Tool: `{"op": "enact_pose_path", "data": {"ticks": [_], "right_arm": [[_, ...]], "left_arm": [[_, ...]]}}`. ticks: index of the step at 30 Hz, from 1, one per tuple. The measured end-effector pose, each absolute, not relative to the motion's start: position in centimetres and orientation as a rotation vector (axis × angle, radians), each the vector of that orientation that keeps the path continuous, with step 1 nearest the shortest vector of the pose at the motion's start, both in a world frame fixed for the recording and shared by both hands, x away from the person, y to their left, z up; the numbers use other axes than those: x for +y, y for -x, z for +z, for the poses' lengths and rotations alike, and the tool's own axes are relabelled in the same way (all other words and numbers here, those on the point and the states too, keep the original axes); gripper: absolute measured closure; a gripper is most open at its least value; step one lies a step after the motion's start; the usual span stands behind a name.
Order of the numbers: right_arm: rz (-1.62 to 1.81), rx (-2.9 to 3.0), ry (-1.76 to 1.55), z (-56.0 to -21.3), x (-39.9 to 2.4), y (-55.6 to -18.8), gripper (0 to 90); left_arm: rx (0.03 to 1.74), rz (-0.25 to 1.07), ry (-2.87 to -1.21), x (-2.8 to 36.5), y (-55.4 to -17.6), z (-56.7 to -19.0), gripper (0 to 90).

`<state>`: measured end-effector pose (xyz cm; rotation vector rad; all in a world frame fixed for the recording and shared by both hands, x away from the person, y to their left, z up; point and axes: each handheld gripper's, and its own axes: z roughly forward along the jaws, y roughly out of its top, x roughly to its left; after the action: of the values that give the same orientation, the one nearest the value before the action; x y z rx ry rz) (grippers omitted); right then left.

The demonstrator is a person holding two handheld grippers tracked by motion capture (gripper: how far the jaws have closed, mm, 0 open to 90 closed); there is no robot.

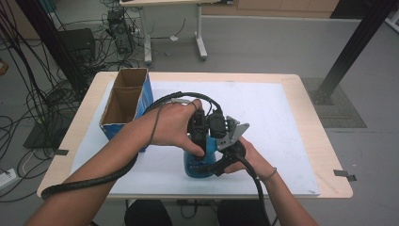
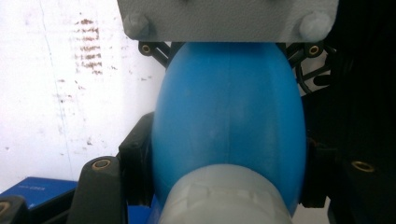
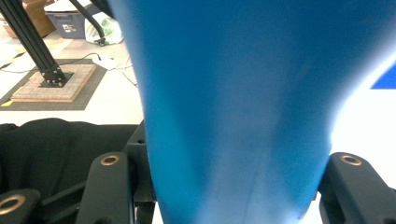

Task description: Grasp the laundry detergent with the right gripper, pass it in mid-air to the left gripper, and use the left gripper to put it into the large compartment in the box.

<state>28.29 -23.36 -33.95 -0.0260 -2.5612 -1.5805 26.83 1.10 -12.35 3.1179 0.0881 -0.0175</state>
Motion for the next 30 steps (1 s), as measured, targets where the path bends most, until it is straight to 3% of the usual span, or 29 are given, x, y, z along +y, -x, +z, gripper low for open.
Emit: {"op": "enact_pose_path", "data": {"ticks": [30], "right_arm": [[-1.589, -2.557, 0.018, -33.93, -23.22, -28.36, 42.1]], "left_arm": [[0.094, -0.015, -3.117, 1.24, -26.74, -12.19, 37.7]]}}
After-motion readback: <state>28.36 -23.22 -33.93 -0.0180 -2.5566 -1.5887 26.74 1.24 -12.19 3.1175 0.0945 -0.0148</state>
